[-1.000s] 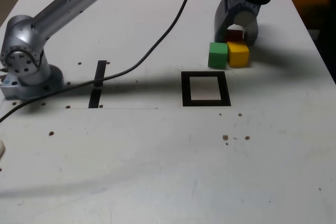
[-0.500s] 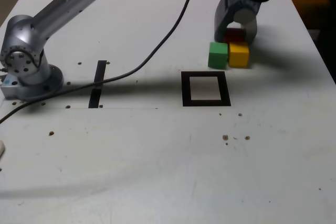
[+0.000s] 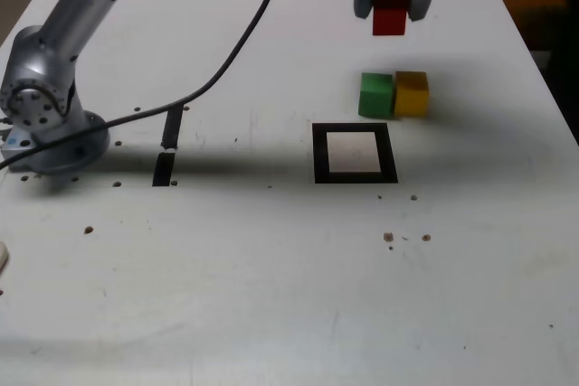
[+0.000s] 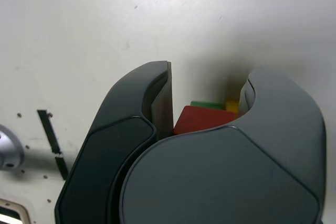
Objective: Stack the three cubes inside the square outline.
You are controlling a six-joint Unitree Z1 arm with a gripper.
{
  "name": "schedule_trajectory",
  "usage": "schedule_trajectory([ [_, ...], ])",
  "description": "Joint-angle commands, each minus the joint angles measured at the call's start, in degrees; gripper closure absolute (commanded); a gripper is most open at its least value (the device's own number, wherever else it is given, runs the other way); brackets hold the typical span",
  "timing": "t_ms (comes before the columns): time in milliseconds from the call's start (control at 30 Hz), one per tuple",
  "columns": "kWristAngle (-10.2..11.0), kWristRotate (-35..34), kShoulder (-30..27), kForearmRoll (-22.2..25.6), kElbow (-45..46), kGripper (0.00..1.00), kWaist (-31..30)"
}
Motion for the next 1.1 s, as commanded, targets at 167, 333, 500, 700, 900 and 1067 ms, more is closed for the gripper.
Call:
schedule_trajectory([
  [167,1.8,-8.1,-8.2,-0.2,13.3,0.67,-9.7],
  [333,2.4,-13.0,-8.2,-1.4,17.6,0.70,-15.5],
  [500,1.3,-15.0,-8.4,-4.8,22.1,0.70,-17.2],
  [700,-3.3,-14.8,-8.7,-16.7,31.0,0.70,-16.4],
  [900,-5.2,-14.7,-9.2,-23.2,36.7,0.70,-15.2],
  [1067,-4.4,-14.9,-8.9,-23.8,37.4,0.70,-15.2],
])
